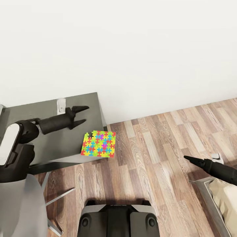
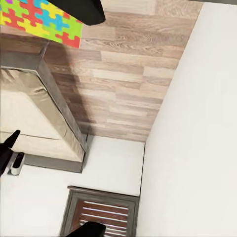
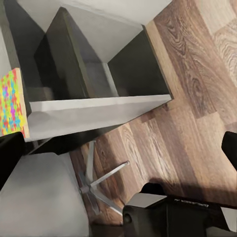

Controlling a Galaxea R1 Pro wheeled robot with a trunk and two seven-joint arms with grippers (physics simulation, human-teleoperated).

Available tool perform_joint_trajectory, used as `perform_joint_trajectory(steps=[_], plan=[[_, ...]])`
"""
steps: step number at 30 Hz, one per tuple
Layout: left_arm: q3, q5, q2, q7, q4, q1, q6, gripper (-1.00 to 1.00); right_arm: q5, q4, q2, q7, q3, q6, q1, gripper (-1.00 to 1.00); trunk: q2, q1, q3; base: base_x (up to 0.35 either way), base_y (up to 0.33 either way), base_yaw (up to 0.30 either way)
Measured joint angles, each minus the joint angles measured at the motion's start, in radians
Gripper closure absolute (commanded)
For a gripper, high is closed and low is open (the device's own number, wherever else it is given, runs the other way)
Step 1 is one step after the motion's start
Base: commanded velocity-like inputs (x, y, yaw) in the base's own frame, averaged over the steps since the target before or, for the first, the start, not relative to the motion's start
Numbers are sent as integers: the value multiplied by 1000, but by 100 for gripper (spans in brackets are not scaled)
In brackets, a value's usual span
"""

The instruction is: Put all the toys in the child's room - the three board games (two on the bed and one on the table), the two jigsaw puzzles on the table, and the tennis ball on the table - inside the toy box on the table in the child's room.

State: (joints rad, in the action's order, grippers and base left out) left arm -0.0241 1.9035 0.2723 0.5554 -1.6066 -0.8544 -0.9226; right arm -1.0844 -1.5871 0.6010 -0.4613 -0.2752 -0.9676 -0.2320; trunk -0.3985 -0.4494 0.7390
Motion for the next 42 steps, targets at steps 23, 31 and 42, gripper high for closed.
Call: perform_joint_trajectory(steps=[23, 31, 42], plan=[[-96, -6, -89, -430, -2, 41, -24, -100, 58, 454, -4, -68, 202, 1, -349, -100, 0, 0, 0, 0, 0, 0], [-162, -6, -136, -403, -2, 23, -28, -100, 66, 670, -24, -58, 261, 5, -489, -100, 0, 0, 0, 0, 0, 0], [-195, -7, -204, -392, -3, -16, -52, -100, 81, 761, -47, -112, 321, 19, -559, -100, 0, 0, 0, 0, 0, 0]])
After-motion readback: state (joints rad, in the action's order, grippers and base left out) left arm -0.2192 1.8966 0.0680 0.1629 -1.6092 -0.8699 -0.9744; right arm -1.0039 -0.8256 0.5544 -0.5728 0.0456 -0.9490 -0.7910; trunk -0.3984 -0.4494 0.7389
